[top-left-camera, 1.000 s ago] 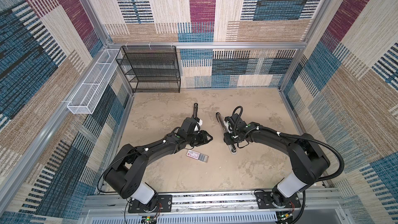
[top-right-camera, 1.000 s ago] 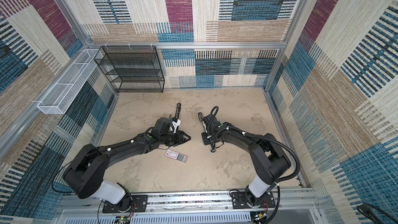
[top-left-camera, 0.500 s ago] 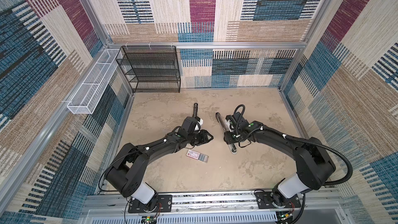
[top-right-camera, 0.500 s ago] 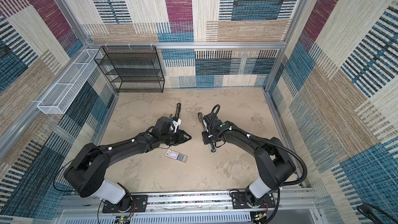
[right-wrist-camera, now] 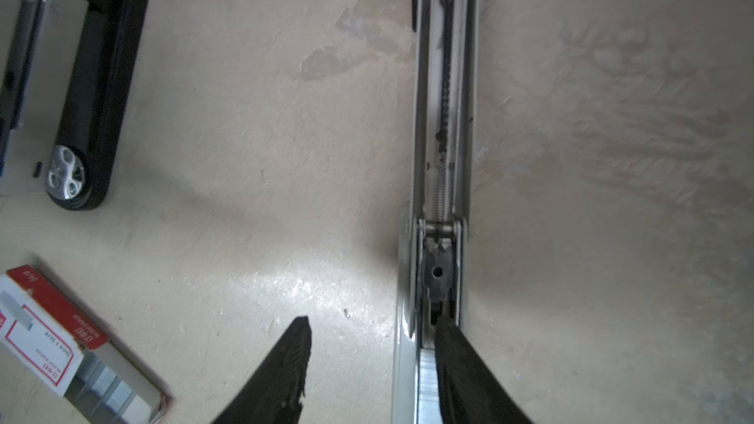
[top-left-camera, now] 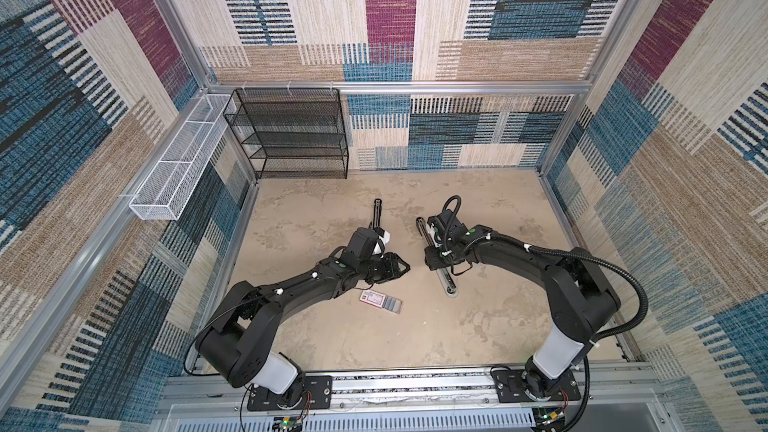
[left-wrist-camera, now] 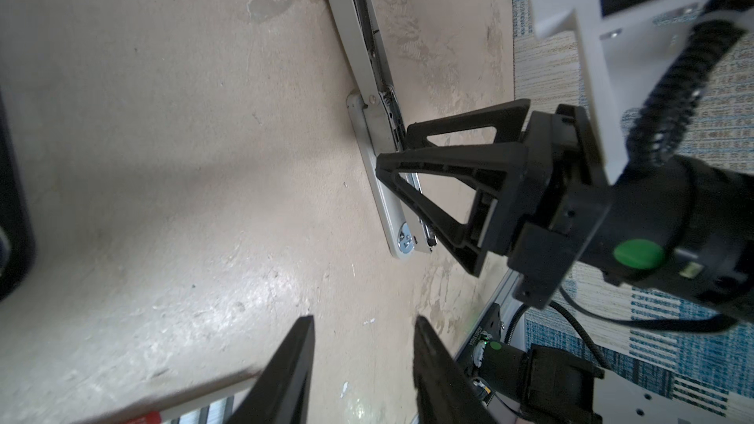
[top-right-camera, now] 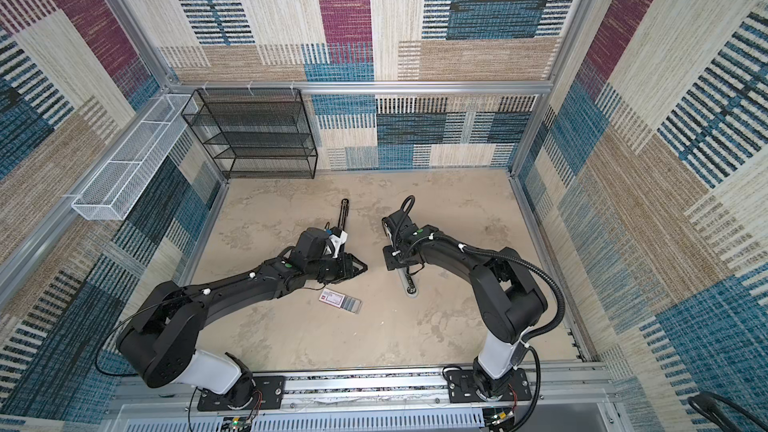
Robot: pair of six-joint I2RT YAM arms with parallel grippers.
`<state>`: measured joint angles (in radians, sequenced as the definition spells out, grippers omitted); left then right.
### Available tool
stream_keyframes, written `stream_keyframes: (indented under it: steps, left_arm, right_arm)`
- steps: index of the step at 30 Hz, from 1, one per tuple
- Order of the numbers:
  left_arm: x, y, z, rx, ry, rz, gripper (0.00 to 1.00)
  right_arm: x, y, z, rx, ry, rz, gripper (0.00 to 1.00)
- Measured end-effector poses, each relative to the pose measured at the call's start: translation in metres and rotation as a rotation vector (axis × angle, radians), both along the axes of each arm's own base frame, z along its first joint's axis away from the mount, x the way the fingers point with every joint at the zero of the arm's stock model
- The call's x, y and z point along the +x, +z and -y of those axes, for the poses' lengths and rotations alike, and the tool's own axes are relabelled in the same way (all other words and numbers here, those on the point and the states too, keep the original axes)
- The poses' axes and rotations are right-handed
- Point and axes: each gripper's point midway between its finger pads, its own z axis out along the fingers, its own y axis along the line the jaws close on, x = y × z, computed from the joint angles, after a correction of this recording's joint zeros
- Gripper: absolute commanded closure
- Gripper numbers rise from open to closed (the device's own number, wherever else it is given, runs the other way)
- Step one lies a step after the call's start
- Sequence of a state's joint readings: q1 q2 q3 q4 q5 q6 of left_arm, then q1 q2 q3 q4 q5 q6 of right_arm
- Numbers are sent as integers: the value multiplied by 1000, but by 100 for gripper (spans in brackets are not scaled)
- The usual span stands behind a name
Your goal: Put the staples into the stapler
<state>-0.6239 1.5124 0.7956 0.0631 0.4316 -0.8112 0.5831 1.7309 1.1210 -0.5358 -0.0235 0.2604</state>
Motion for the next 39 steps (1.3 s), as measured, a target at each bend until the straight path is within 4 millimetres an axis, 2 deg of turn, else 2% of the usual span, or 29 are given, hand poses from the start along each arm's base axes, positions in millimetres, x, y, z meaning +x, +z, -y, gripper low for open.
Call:
stream_keyframes:
  steps: [8,24,33,39]
  left_arm:
    - [0,-1,0,1,0,-2,57]
    - [0,-9,0,11,0,-18,57]
    - [1,-9,1,11,0,-17,57]
    - [4,-8,2,10,1,-16,57]
  right_arm:
    - [-1,-6,-2,14,8,5,48]
    - [-44,-5,16,24,21,-73,51]
    - [-47,-7,16,39,25,-62,51]
    - [-62,-2,24,34,21,-94,51]
